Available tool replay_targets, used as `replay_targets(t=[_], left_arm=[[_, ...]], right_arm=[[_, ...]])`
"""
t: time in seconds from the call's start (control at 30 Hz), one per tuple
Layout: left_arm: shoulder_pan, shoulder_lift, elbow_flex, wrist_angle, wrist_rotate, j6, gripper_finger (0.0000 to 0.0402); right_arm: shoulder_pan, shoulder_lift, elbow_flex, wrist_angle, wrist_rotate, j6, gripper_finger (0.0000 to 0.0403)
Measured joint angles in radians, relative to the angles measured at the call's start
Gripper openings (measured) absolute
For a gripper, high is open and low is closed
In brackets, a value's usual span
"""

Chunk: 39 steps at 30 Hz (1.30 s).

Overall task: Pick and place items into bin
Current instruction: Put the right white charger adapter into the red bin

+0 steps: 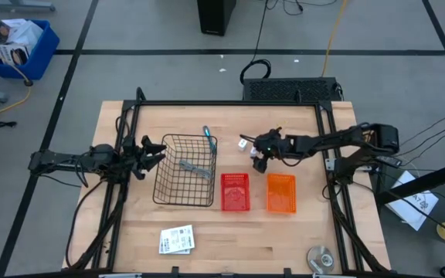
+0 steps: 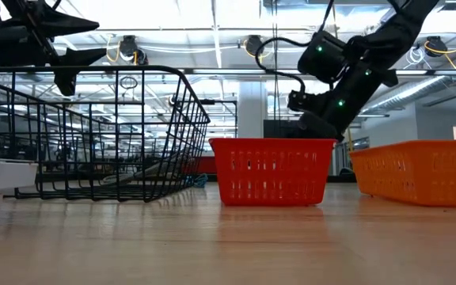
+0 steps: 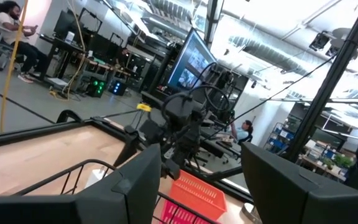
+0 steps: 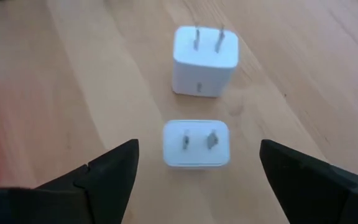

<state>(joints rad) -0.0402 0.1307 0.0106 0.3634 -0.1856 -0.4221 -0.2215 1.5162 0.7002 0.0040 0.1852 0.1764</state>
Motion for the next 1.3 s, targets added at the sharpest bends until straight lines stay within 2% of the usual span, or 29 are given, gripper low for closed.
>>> replay_targets(t=[0.17, 0.8, 0.93, 1.13, 1.3], left_arm=[[0.000, 0.000, 0.000, 0.000, 0.000, 0.000, 0.0228], [0.000, 0.000, 0.000, -0.001, 0.000, 0.000, 0.0228], [0.000, 0.000, 0.000, -0.001, 0.000, 0.000, 0.0228], [0.000, 0.000, 0.000, -0.001, 0.000, -0.001, 0.0228], [0.000, 0.000, 0.000, -0.001, 0.000, -0.001, 0.0228]], right_arm=[[-0.015, 0.002, 0.000, 0.008, -0.002, 0.018, 0.0298], [-0.016, 0.002, 0.000, 0.019, -0.009, 0.015, 0.0144], [-0.016, 0.001, 0.000, 0.031, -0.056, 0.021, 0.0140], [-0.015, -0.011, 0.000, 0.033, -0.048, 0.021, 0.0153], [-0.011, -0.063, 0.001, 0.043, -0.029, 0.025, 0.0143]])
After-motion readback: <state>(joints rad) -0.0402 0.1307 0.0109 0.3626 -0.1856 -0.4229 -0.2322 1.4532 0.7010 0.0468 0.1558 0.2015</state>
